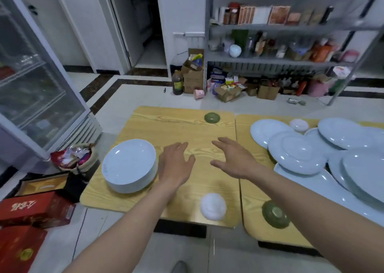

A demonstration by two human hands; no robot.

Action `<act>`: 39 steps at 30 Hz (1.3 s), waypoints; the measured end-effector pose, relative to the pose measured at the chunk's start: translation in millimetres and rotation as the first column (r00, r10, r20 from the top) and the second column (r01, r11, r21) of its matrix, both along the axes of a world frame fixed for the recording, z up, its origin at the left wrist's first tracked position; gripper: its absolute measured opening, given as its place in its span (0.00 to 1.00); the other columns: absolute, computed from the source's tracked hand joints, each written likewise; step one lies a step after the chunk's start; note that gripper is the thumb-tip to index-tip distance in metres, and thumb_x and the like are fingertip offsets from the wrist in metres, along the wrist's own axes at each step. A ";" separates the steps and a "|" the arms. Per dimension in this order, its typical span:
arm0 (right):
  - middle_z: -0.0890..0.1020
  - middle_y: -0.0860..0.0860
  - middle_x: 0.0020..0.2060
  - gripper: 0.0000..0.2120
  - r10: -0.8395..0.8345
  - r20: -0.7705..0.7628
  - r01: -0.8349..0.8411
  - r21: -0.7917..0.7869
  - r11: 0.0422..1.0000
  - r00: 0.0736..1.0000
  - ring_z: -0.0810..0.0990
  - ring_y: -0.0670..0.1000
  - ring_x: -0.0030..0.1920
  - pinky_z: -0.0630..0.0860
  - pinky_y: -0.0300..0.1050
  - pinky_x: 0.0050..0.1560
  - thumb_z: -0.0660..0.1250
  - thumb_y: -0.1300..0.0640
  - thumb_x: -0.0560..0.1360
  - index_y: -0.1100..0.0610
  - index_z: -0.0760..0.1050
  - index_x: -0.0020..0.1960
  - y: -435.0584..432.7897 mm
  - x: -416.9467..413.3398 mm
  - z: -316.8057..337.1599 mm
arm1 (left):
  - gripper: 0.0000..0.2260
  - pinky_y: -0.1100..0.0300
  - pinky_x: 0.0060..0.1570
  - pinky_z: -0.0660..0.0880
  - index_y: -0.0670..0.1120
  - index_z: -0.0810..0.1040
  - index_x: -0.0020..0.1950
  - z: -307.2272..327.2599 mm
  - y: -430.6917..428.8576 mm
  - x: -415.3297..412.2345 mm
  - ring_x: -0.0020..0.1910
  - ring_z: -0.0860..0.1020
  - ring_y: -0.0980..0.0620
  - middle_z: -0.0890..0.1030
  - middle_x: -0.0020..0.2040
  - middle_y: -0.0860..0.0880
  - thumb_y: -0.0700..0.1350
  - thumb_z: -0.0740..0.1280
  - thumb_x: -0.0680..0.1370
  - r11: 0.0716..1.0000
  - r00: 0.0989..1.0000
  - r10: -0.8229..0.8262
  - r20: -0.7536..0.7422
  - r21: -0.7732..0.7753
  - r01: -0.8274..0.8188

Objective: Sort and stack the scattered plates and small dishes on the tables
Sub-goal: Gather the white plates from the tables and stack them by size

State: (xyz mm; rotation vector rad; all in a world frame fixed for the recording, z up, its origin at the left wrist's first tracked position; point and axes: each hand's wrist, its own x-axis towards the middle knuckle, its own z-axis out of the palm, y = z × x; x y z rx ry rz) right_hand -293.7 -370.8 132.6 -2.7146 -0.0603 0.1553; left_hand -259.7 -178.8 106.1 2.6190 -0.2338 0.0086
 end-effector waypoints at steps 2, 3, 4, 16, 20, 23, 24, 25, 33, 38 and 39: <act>0.55 0.53 0.79 0.34 0.012 0.033 -0.005 -0.194 0.981 0.999 0.50 0.54 0.79 0.54 0.50 0.75 0.64 0.43 0.79 0.52 0.55 0.80 -36.2 -20.8 5.7 | 0.24 0.51 0.73 0.58 0.51 0.66 0.76 11.3 -37.8 -11.1 0.75 0.61 0.47 0.66 0.76 0.48 0.56 0.61 0.81 0.986 0.996 -0.081 0.042 0.148 0.074; 0.54 0.54 0.80 0.34 -0.007 0.043 0.017 -0.244 0.970 0.999 0.49 0.55 0.79 0.53 0.51 0.75 0.62 0.43 0.80 0.52 0.53 0.80 -54.4 -32.0 8.5 | 0.25 0.51 0.74 0.56 0.52 0.64 0.77 15.9 -58.0 -17.3 0.76 0.59 0.46 0.64 0.77 0.48 0.57 0.60 0.81 0.975 0.992 -0.118 0.053 0.196 0.106; 0.52 0.54 0.80 0.35 -0.036 0.049 0.049 -0.276 0.960 0.998 0.48 0.56 0.79 0.52 0.53 0.76 0.61 0.42 0.80 0.52 0.52 0.80 -72.1 -44.0 11.2 | 0.25 0.50 0.74 0.55 0.52 0.63 0.77 19.6 -78.2 -23.7 0.77 0.57 0.46 0.62 0.78 0.49 0.58 0.59 0.81 0.963 0.986 -0.153 0.061 0.232 0.135; 0.48 0.56 0.80 0.36 -0.357 0.027 0.329 -0.459 0.825 0.934 0.46 0.57 0.79 0.48 0.60 0.76 0.56 0.40 0.81 0.54 0.45 0.81 -231.7 -164.9 14.1 | 0.27 0.47 0.76 0.53 0.53 0.57 0.79 18.4 -252.9 -97.6 0.79 0.53 0.45 0.56 0.80 0.49 0.59 0.56 0.82 0.875 0.909 -0.414 0.045 0.294 0.384; 0.49 0.55 0.80 0.35 -0.407 0.038 0.385 -0.417 0.824 0.913 0.46 0.57 0.79 0.48 0.59 0.77 0.56 0.42 0.81 0.54 0.45 0.80 -259.6 -174.9 11.2 | 0.27 0.47 0.76 0.52 0.53 0.57 0.79 14.9 -287.9 -98.6 0.79 0.52 0.45 0.55 0.80 0.48 0.59 0.55 0.82 0.846 0.880 -0.472 0.046 0.305 0.437; 0.49 0.55 0.80 0.35 -0.433 0.032 0.406 -0.412 0.815 0.901 0.46 0.57 0.79 0.47 0.59 0.77 0.55 0.41 0.81 0.54 0.45 0.80 -275.8 -173.2 5.1 | 0.27 0.47 0.76 0.52 0.53 0.57 0.79 9.0 -311.4 -93.1 0.79 0.52 0.45 0.56 0.80 0.48 0.60 0.55 0.82 0.830 0.863 -0.503 0.053 0.308 0.465; 0.48 0.55 0.80 0.35 -0.443 0.025 0.413 -0.412 0.812 0.896 0.46 0.57 0.79 0.46 0.59 0.77 0.55 0.41 0.81 0.54 0.44 0.81 -281.2 -171.8 2.9 | 0.27 0.47 0.76 0.52 0.53 0.57 0.79 6.4 -319.0 -90.8 0.79 0.53 0.45 0.56 0.80 0.48 0.60 0.54 0.82 0.826 0.858 -0.510 0.054 0.308 0.472; 0.48 0.55 0.80 0.36 -0.452 0.017 0.419 -0.411 0.810 0.892 0.45 0.56 0.80 0.46 0.59 0.77 0.55 0.40 0.81 0.54 0.44 0.81 -286.8 -170.2 0.8 | 0.27 0.47 0.76 0.52 0.53 0.58 0.79 3.5 -326.6 -88.0 0.79 0.53 0.45 0.56 0.80 0.48 0.60 0.54 0.82 0.822 0.853 -0.519 0.052 0.306 0.481; 0.48 0.55 0.80 0.35 -0.488 -0.004 0.448 -0.393 0.803 0.873 0.45 0.56 0.80 0.46 0.57 0.77 0.56 0.42 0.82 0.55 0.45 0.81 -338.7 -137.9 -1.4 | 0.27 0.49 0.74 0.54 0.52 0.59 0.79 -16.9 -389.9 -58.2 0.78 0.54 0.44 0.58 0.80 0.47 0.59 0.56 0.81 0.797 0.818 -0.575 0.027 0.245 0.552; 0.49 0.54 0.80 0.35 -0.526 -0.008 0.484 -0.384 0.787 0.850 0.46 0.55 0.80 0.46 0.56 0.77 0.56 0.42 0.82 0.54 0.45 0.81 -368.3 -127.4 -3.5 | 0.27 0.49 0.75 0.55 0.53 0.59 0.79 -24.3 -426.1 -42.2 0.78 0.54 0.45 0.58 0.80 0.48 0.59 0.55 0.81 0.773 0.797 -0.604 0.005 0.246 0.584; 0.49 0.54 0.80 0.35 -0.534 -0.010 0.489 -0.386 0.782 0.846 0.46 0.55 0.80 0.46 0.55 0.77 0.57 0.42 0.82 0.54 0.45 0.81 -374.0 -127.8 -4.9 | 0.27 0.49 0.75 0.55 0.53 0.58 0.79 -25.7 -431.8 -40.2 0.78 0.54 0.44 0.57 0.80 0.47 0.59 0.55 0.81 0.767 0.791 -0.612 0.000 0.247 0.593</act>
